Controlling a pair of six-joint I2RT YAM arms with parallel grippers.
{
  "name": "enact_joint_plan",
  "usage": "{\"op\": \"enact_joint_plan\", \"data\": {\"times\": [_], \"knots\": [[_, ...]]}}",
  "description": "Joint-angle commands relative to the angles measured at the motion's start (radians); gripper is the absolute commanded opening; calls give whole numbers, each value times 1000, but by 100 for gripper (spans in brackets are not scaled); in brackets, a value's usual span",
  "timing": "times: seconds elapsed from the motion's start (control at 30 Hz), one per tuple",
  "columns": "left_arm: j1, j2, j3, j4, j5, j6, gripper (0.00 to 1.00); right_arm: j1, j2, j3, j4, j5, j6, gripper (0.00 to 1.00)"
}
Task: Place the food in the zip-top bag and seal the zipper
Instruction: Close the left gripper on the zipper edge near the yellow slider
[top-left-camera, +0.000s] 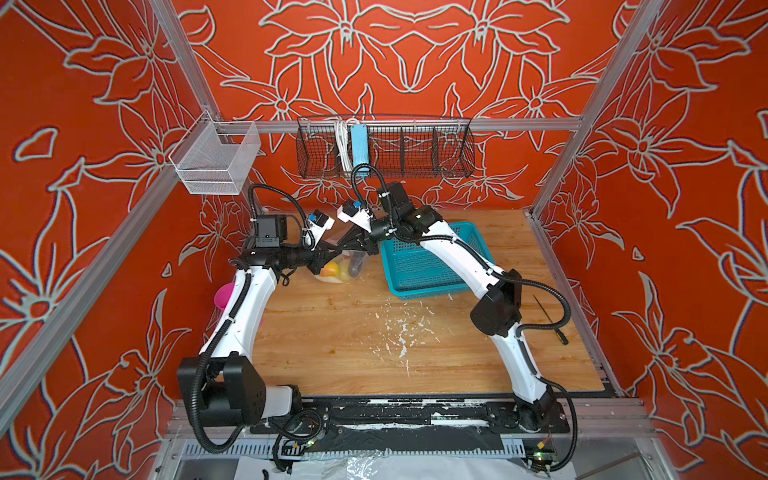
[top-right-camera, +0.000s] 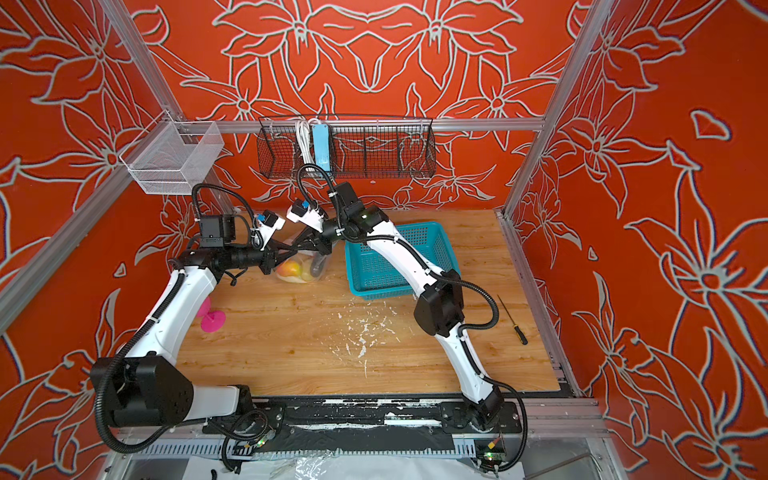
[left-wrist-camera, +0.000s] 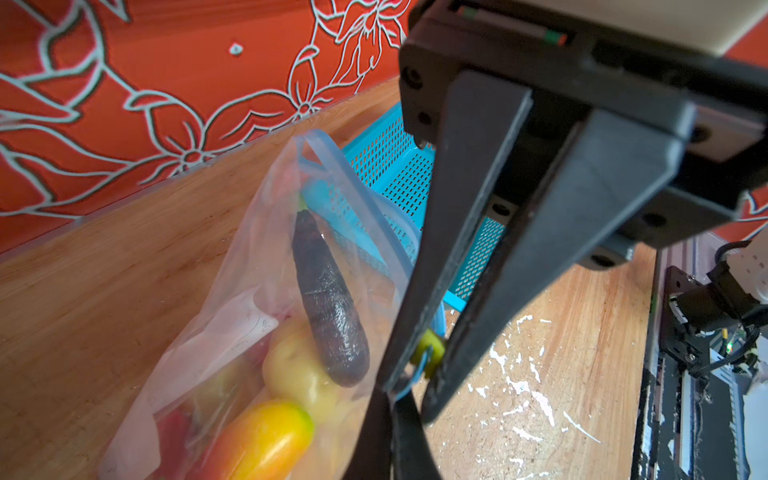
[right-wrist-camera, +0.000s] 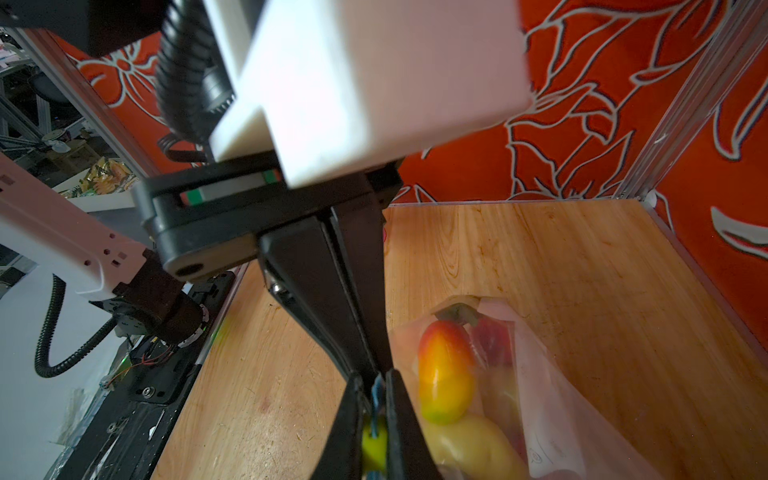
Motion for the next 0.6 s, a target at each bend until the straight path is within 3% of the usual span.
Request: {"op": "enact_joint_plan", "data": {"times": [0.0,0.03,0.13,0.3,0.57], "knots": [[4,-15,-17,38,43,-14,0,-3,4,27,26,-23,10,0],[4,-17,-22,44,38,-15,0,-5,0,21,27,-13,7,0],[4,-32,-38,59,25,-22,0,-4,-22,-8,35,13,-7,15],[4,-50,-58,78,15,-22,0,-5,-47,-33,35,32,-28,25],[4,-47,-57,76,12,-25,0,-11,-54,-32,5,36,-50,27]]}}
